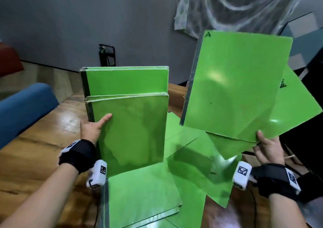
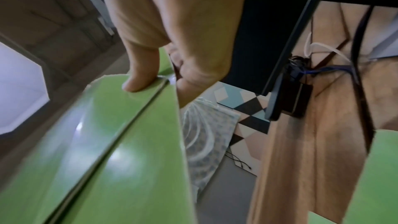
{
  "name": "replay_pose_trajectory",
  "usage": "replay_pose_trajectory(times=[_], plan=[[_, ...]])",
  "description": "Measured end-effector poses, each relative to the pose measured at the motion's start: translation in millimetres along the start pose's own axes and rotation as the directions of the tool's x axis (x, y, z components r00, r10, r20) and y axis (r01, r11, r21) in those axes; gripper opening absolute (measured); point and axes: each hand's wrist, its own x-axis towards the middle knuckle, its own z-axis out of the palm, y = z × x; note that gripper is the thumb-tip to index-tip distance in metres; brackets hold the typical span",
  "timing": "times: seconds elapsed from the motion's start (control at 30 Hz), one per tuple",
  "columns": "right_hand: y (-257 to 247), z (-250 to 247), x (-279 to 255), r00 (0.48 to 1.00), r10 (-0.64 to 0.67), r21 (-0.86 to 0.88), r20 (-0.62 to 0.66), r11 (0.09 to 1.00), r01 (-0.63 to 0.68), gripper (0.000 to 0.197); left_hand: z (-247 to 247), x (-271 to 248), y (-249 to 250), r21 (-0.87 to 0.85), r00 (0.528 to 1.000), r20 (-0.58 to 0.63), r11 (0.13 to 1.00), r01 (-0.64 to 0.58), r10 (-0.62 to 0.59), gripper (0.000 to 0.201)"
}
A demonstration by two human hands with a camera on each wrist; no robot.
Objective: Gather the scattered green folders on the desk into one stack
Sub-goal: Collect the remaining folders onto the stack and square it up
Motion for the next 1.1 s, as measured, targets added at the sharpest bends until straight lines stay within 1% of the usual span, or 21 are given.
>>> replay_pose_trajectory(times=[0.07, 0.1, 0.13, 0.2, 0.27, 0.33, 0.37, 0.4, 0.43, 0.47, 0.5, 0.53, 0.63, 0.67, 0.73, 0.8, 0.83, 0.9, 1.0, 1.03, 1.1], plan=[[-6.7, 9.6, -6.3, 0.999, -0.008, 0.034, 0.05, 0.999, 0.006, 0.025, 0.2, -4.3, 7.0, 0.002, 1.0, -0.011, 1.0, -0.001, 0.001, 0.083], [-4.4, 15.7, -8.0, 0.999, -0.015, 0.034, 0.053, 0.999, 0.013, 0.032, -0.4, -5.2, 8.4, 0.004, 1.0, -0.005, 1.0, -0.007, 0.007, 0.085], [-0.2, 22.2, -10.0, 0.998, -0.02, 0.017, 0.059, 1.0, 0.019, 0.038, -0.5, -8.6, 11.7, 0.001, 1.0, 0.001, 1.0, -0.011, 0.011, 0.084], [18.5, 37.2, -12.5, 0.995, 0.013, -0.052, 0.101, 0.999, -0.007, 0.039, -2.4, -16.5, 18.4, 0.004, 1.0, 0.012, 1.0, -0.01, 0.01, 0.079], [43.9, 56.8, -18.4, 0.982, 0.082, -0.156, 0.168, 0.986, -0.055, 0.043, -2.1, -20.0, 17.0, -0.04, 0.999, 0.036, 0.999, -0.007, 0.009, 0.093], [72.4, 74.9, -24.8, 0.962, 0.119, -0.253, 0.244, 0.966, -0.056, 0.067, -4.1, -23.2, 13.1, -0.104, 0.998, 0.063, 0.994, -0.016, 0.023, 0.102], [84.7, 88.3, -29.8, 0.949, 0.142, -0.307, 0.28, 0.95, -0.052, 0.069, -6.6, -24.3, 13.4, -0.118, 0.996, 0.083, 0.993, -0.007, 0.017, 0.098], [94.4, 101.2, -33.8, 0.932, 0.164, -0.361, 0.324, 0.932, -0.039, 0.062, -7.2, -28.2, 15.7, -0.126, 0.994, 0.107, 0.992, 0.0, 0.013, 0.085], [102.5, 114.2, -36.9, 0.915, 0.187, -0.42, 0.357, 0.907, -0.022, 0.058, -9.3, -31.7, 16.8, -0.13, 0.993, 0.121, 0.991, 0.01, 0.006, 0.061], [110.8, 126.7, -37.9, 0.893, 0.208, -0.459, 0.398, 0.889, -0.002, 0.061, -10.8, -34.4, 16.8, -0.134, 0.992, 0.124, 0.991, -0.001, 0.017, 0.038], [117.3, 136.4, -37.3, 0.872, 0.223, -0.489, 0.437, 0.872, 0.023, 0.067, -11.1, -35.9, 15.0, -0.126, 0.992, 0.126, 0.992, -0.012, 0.028, 0.032], [120.7, 145.6, -37.7, 0.849, 0.24, -0.512, 0.47, 0.858, 0.04, 0.073, -11.6, -36.5, 12.2, -0.14, 0.989, 0.137, 0.99, -0.031, 0.05, 0.036], [127.4, 160.2, -36.9, 0.824, 0.276, -0.529, 0.495, 0.848, 0.033, 0.077, -16.3, -44.6, 14.6, -0.196, 0.978, 0.186, 0.979, -0.061, 0.098, 0.083], [126.6, 162.1, -39.2, 0.82, 0.275, -0.522, 0.502, 0.852, 0.034, 0.08, -17.4, -44.3, 13.3, -0.198, 0.972, 0.209, 0.978, -0.069, 0.111, 0.094], [128.0, 165.0, -43.8, 0.817, 0.267, -0.509, 0.511, 0.86, 0.037, 0.082, -19.0, -42.8, 11.7, -0.154, 0.959, 0.249, 0.983, -0.1, 0.136, 0.097], [131.4, 169.8, -51.4, 0.819, 0.275, -0.512, 0.503, 0.859, 0.026, 0.076, -18.6, -41.6, 8.7, -0.105, 0.959, 0.235, 0.985, -0.135, 0.157, 0.101], [133.6, 174.0, -56.7, 0.829, 0.268, -0.503, 0.49, 0.864, 0.018, 0.073, -17.5, -43.0, 10.0, -0.089, 0.961, 0.218, 0.984, -0.154, 0.17, 0.096], [137.4, 180.6, -66.0, 0.865, 0.227, -0.442, 0.448, 0.897, -0.007, 0.068, -15.6, -44.1, 11.2, -0.091, 0.968, 0.16, 0.979, -0.18, 0.193, 0.07], [137.9, 185.5, -75.9, 0.893, 0.18, -0.331, 0.411, 0.943, -0.038, 0.061, -16.5, -43.1, 21.6, -0.076, 0.978, 0.074, 0.979, -0.187, 0.193, 0.041], [138.5, 186.3, -77.6, 0.894, 0.171, -0.305, 0.414, 0.951, -0.041, 0.061, -18.1, -43.3, 26.9, -0.075, 0.971, 0.089, 0.973, -0.217, 0.223, 0.034], [137.7, 189.6, -80.9, 0.891, 0.14, -0.247, 0.431, 0.968, -0.033, 0.066, -20.1, -41.6, 32.1, -0.084, 0.957, 0.106, 0.961, -0.262, 0.27, 0.038]])
